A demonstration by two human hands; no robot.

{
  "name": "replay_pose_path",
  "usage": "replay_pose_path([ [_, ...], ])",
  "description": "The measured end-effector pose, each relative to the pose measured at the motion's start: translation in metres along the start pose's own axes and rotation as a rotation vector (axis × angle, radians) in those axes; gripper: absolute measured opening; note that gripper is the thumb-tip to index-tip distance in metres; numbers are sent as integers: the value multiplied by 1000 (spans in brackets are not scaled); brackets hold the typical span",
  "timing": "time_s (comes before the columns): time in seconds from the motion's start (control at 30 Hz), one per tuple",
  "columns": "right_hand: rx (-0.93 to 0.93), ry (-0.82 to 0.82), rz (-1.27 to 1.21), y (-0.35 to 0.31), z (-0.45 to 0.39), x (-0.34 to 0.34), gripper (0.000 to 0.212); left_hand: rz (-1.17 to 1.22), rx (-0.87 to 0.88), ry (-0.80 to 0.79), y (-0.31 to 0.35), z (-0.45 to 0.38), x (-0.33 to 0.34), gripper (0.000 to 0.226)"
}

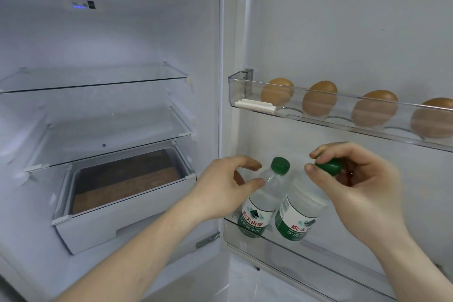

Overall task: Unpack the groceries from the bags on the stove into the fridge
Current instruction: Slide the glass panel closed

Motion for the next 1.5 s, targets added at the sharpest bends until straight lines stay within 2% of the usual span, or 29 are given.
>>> replay_pose_path([
  [0.2,117,-54,39,37,-1,14,34,8,41,-14,2,6,11,55],
  [0.33,165,-63,51,55,0,28,32,64,43,63,-5,8,10,56],
  [0.57,174,-66,144,62,-9,39,24,105,50,103,-10,13,11,52],
  [0.77,149,-125,220,57,-7,41,30,96,19,222,-16,15,16,52],
  [1.03,166,-58,274,59,10,30,46,30,49,182,-12,17,19,58],
  [1.23,228,-61,219,66,15,32,29,32,35,168,-18,22,15,63],
  [1.5,229,-17,159,71,17,37,30,87,23,172,-24,23,14,59],
])
Point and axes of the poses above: each hand's wrist, its own z-axis away from the middle knuckle, its own x-axis out of the palm, y = z × x, the point moved 5 cm from there along -z, towards the middle knuckle, and after that the axes turned 2 degrees about -x, right-handed, at the moved point
